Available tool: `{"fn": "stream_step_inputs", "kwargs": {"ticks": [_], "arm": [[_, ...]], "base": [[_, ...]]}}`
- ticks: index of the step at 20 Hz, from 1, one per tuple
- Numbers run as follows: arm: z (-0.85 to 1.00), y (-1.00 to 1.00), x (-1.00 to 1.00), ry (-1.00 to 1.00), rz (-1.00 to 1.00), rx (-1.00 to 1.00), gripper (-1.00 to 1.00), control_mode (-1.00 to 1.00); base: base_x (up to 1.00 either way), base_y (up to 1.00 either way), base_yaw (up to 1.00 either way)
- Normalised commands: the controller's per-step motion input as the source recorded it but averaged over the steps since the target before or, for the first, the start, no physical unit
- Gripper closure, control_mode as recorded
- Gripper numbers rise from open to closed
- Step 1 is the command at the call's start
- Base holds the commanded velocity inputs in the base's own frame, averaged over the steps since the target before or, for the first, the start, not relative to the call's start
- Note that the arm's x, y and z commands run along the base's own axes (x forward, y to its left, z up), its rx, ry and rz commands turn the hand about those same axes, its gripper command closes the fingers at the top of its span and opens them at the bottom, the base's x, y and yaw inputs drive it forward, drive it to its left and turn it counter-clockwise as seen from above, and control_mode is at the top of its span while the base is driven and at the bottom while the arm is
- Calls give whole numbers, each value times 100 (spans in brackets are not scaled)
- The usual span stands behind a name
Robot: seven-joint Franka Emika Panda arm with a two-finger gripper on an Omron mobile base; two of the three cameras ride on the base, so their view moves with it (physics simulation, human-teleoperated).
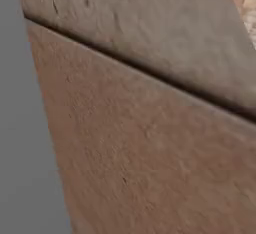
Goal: Open the fridge, grab two sodas, and place both sodas inside the bowl with ice on the dining counter.
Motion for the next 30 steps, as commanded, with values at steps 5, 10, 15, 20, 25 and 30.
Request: {"fn": "stream_step_inputs", "kwargs": {"ticks": [5, 10, 15, 20, 25, 30], "arm": [[0, 0, 0, 0, 0, 0, -100, 100], [0, 0, 0, 0, 0, 0, -100, 100], [0, 0, 0, 0, 0, 0, -100, 100], [0, 0, 0, 0, 0, 0, -100, 100], [0, 0, 0, 0, 0, 0, -100, 100], [0, 0, 0, 0, 0, 0, -100, 100]], "base": [[80, 90, -6], [100, 38, 10], [98, 9, 14], [100, -6, 16], [100, 0, 26], [100, 0, 24]]}}
